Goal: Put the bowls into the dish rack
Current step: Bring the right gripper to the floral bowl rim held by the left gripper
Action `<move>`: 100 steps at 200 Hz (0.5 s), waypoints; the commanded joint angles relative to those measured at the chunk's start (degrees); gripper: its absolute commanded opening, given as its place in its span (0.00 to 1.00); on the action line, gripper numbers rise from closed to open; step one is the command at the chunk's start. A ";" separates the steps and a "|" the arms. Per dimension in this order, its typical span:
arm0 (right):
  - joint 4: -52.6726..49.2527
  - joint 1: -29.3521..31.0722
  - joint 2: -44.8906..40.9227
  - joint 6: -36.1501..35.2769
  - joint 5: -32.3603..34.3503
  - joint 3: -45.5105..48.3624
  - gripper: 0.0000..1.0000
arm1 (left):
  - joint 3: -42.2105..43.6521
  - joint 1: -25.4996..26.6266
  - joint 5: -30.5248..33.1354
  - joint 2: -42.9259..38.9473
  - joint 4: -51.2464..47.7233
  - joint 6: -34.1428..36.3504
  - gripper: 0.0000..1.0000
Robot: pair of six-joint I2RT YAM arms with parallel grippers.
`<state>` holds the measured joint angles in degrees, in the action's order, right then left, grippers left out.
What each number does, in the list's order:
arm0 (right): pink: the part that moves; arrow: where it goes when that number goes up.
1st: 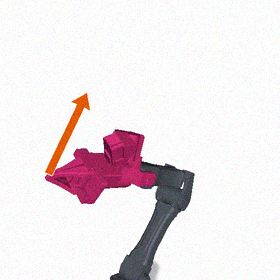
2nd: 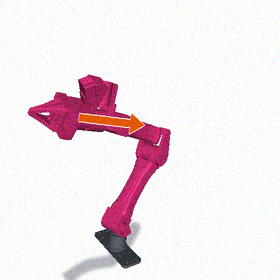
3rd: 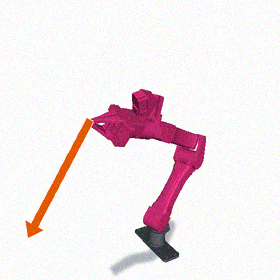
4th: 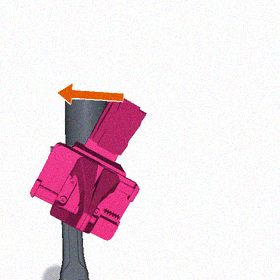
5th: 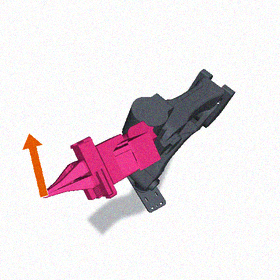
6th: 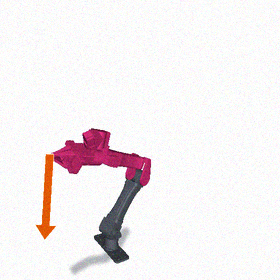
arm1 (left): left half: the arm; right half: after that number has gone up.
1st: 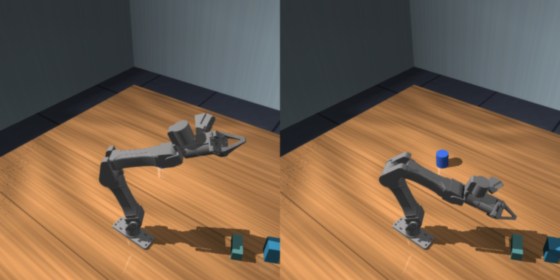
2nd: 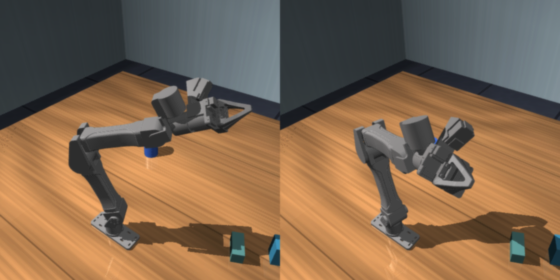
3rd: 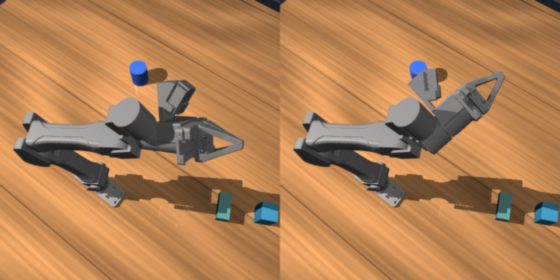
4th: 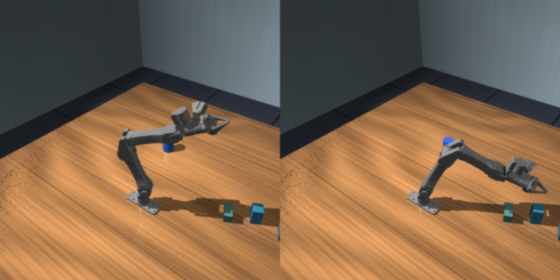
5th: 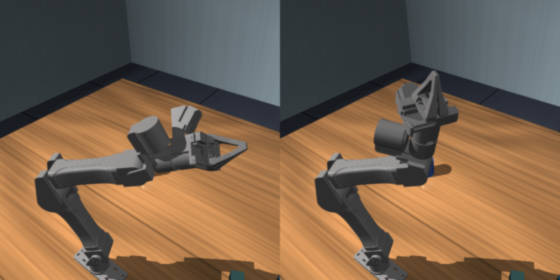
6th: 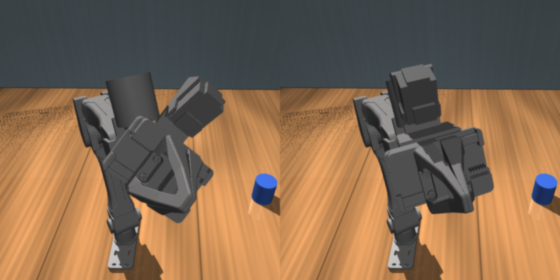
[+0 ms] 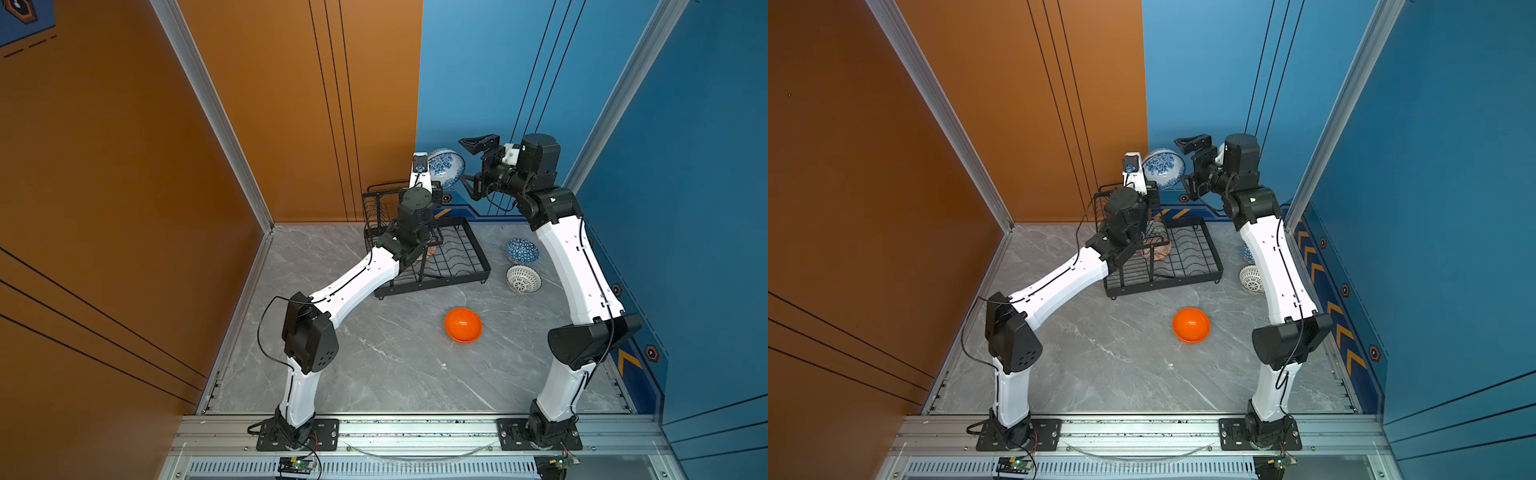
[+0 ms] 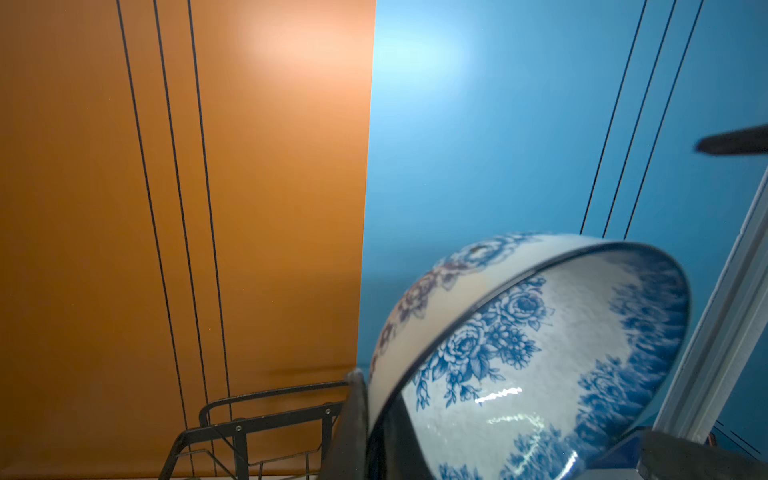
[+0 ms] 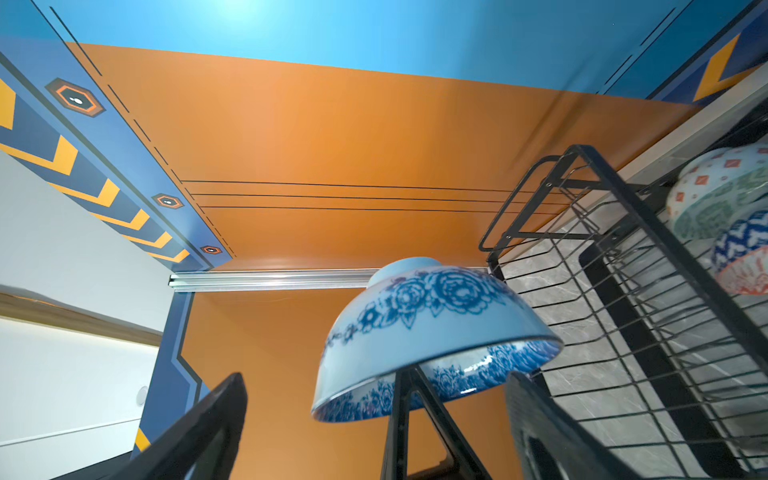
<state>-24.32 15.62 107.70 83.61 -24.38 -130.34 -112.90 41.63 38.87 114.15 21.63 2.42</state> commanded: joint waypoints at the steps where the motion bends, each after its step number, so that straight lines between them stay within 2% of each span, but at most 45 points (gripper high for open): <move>1: 5.52 0.75 1.21 4.09 0.86 -1.62 0.88 | -0.19 -0.44 1.42 -0.11 7.15 1.42 0.00; 54: 9.26 1.78 5.95 8.99 1.26 -5.53 0.70 | 2.10 -0.50 1.37 -0.15 8.21 1.12 0.00; 100: 9.88 2.24 8.55 10.25 2.04 -7.75 0.47 | 2.56 -0.63 0.82 0.28 8.35 0.64 0.00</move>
<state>-17.26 17.63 115.09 92.60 -23.75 -136.07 -109.91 41.56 39.29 114.24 25.12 3.46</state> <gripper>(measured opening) 0.508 0.078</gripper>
